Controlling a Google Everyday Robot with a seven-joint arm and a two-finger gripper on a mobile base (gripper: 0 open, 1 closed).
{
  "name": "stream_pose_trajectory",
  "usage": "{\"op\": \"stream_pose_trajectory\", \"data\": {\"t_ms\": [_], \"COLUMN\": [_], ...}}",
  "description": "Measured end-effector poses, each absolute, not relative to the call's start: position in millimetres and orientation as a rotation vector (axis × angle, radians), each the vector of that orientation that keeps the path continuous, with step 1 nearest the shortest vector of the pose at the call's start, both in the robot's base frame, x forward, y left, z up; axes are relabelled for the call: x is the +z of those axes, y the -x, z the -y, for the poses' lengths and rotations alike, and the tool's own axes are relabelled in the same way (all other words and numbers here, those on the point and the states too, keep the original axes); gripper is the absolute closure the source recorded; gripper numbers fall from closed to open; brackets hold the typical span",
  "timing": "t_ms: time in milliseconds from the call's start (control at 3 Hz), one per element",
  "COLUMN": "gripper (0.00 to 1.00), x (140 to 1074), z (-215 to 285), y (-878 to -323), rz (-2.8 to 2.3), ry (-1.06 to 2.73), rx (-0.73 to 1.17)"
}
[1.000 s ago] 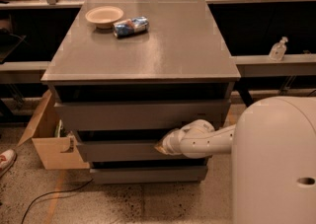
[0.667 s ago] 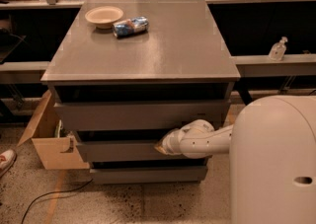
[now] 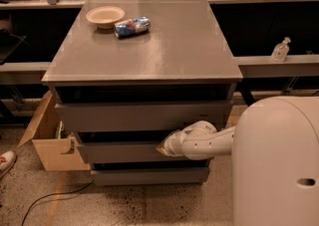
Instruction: Close middle drawer
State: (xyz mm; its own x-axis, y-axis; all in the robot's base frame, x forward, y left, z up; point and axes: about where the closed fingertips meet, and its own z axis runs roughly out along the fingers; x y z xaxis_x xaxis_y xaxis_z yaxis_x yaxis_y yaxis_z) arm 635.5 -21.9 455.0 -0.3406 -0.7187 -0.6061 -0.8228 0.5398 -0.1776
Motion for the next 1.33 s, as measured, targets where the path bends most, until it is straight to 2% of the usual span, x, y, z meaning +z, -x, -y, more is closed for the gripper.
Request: {"op": "stream_pose_trajectory", "data": {"t_ms": [667, 1000, 1333], "gripper": [1.0, 0.87, 0.63], "x": [455.0, 455.0, 454.9], "z": [22.1, 22.0, 21.9], "y": [-635.2, -635.2, -635.2], "rz": [-2.136, -2.136, -2.136], "ry": [1.239, 1.239, 1.24], "rx": [0.21, 0.21, 0.21]}}
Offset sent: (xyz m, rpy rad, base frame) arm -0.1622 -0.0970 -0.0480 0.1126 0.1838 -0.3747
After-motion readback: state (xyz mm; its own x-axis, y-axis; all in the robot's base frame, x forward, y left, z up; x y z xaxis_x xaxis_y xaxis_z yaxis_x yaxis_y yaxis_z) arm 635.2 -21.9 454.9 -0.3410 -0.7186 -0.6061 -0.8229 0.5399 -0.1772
